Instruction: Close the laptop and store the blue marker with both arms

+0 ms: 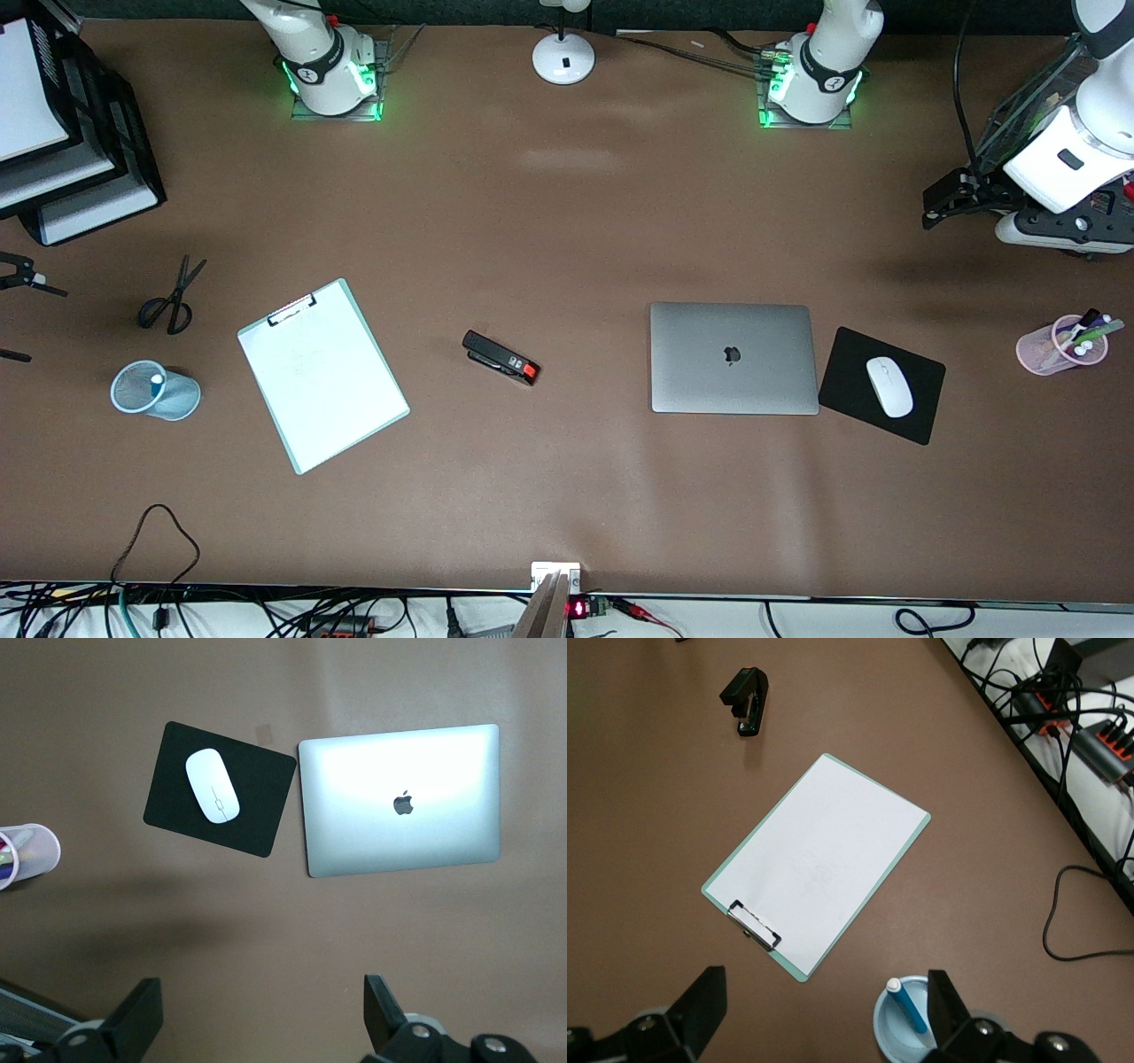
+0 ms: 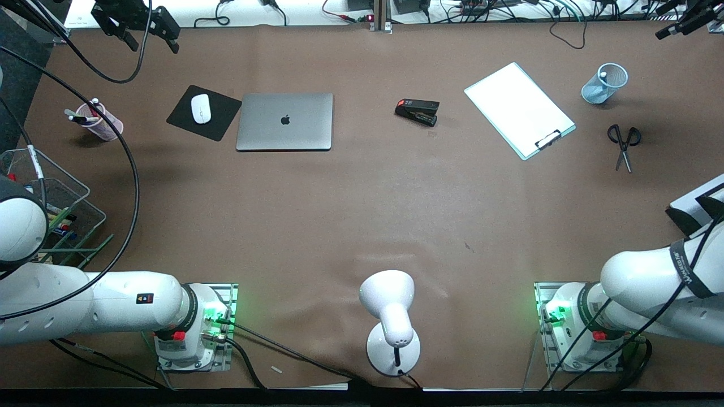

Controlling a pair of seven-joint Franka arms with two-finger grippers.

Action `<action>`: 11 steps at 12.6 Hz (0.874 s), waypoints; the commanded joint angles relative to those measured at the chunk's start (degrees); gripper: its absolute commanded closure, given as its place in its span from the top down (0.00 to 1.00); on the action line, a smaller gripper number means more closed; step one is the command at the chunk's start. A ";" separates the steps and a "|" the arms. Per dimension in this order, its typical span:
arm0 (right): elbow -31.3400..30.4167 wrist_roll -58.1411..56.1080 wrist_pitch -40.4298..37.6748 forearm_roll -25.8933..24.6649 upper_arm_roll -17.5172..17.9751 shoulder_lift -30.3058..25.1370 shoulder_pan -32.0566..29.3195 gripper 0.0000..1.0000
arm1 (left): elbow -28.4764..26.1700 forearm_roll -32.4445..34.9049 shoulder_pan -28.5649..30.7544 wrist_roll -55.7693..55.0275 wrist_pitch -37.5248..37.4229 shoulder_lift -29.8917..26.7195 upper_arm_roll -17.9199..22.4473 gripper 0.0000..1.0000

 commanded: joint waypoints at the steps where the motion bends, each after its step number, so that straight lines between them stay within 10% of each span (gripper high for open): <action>1: -0.92 8.57 -0.36 -4.00 -0.02 -3.04 3.61 1.00 | 0.12 0.98 0.91 1.00 -0.46 -0.30 -0.82 1.00; 7: -0.83 29.55 -0.36 -6.03 -0.11 -4.37 10.47 1.00 | 0.12 0.98 0.91 1.61 -0.73 -0.30 -0.82 1.00; 11: 1.54 50.38 -0.45 -19.62 -0.02 -4.63 17.93 1.00 | 0.12 0.98 0.91 1.79 -0.73 -0.30 -0.82 1.00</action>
